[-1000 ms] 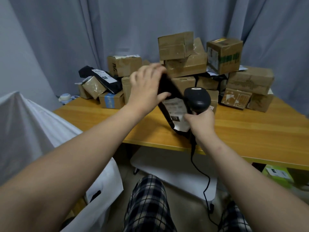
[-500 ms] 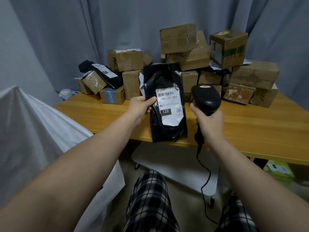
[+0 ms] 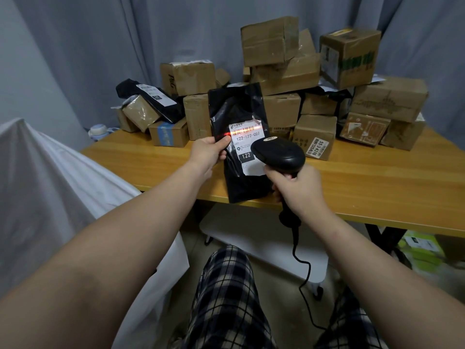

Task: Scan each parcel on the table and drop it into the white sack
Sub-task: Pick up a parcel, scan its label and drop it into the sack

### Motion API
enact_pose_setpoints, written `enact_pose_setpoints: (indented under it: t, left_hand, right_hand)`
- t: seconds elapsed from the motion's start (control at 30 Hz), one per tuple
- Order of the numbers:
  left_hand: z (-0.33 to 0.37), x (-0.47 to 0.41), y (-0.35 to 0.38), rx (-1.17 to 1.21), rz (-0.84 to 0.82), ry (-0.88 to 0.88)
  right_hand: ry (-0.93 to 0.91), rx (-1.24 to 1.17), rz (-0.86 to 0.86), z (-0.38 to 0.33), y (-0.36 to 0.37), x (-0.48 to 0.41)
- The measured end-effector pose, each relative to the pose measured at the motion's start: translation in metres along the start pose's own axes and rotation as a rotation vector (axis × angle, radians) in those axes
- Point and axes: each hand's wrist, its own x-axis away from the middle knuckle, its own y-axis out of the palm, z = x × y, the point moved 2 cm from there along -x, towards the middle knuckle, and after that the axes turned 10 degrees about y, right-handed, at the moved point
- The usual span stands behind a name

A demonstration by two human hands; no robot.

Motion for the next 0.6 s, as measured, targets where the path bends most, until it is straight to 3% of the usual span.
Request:
enact_pose_setpoints:
  t: [0.6]
  left_hand:
    - [-0.006, -0.001, 0.0, 0.013, 0.0, 0.023]
  right_hand:
    - [-0.069, 0.076, 0.032, 0.011, -0.006, -0.001]
